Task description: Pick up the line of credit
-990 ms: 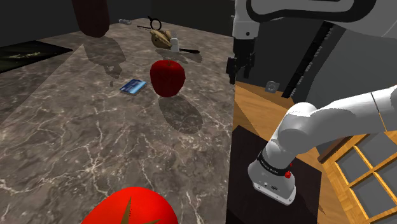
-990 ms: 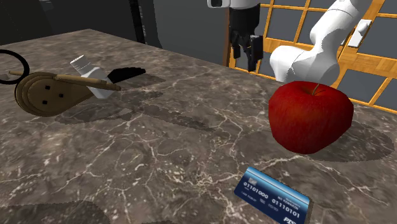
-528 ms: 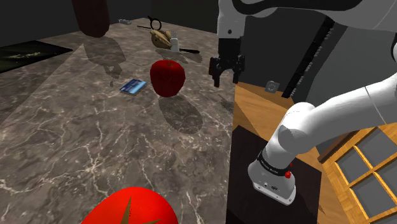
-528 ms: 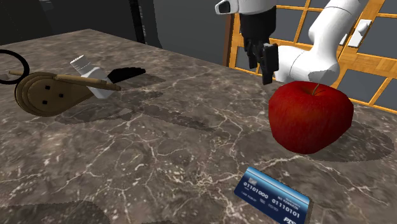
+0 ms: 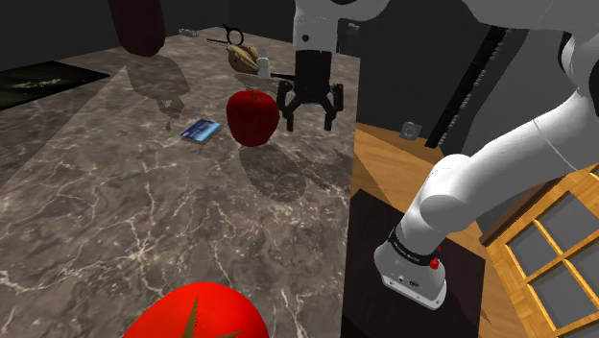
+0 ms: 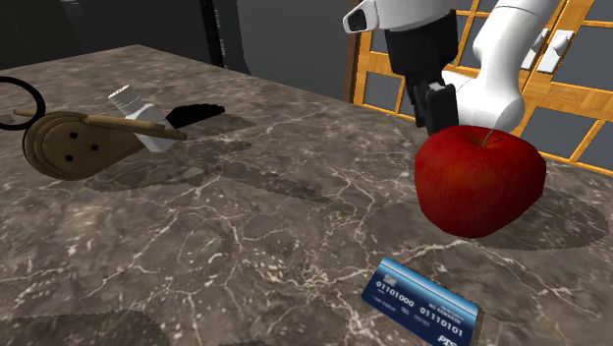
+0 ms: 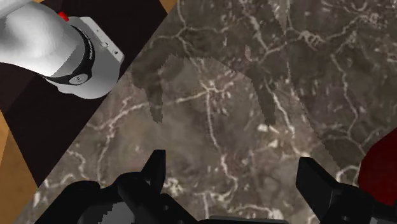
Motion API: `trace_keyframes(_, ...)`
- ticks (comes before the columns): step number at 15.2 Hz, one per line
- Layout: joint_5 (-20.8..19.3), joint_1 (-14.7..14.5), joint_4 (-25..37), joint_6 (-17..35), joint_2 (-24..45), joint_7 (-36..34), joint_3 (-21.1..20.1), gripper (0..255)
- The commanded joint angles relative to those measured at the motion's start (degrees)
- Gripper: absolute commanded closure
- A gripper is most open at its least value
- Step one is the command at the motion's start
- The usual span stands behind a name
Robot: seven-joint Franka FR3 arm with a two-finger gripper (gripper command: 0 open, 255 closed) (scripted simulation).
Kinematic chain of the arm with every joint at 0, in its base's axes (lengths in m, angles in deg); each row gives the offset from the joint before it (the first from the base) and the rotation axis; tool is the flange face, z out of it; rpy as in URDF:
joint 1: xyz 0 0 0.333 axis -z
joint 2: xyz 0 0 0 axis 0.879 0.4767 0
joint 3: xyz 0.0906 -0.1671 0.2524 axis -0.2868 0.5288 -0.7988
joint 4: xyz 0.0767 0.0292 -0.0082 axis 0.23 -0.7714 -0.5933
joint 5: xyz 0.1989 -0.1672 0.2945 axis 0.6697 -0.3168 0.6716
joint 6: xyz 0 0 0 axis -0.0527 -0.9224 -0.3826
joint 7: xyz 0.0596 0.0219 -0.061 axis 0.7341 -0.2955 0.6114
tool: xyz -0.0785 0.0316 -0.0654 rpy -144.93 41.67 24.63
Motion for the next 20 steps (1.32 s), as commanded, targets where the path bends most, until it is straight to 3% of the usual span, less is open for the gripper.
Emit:
trace_keyframes(1,2.53,-0.06,2.39,1.28,3.08,-4.63,-1.55,0)
trace_keyframes(9,9.19,-0.30,14.32,6.19,16.22,-21.30,-6.07,0)
trace_keyframes(18,11.92,-1.84,31.51,11.92,32.92,-38.88,-8.59,0)
trace_keyframes(20,12.04,-1.92,30.02,13.19,32.89,-38.15,-8.56,0)
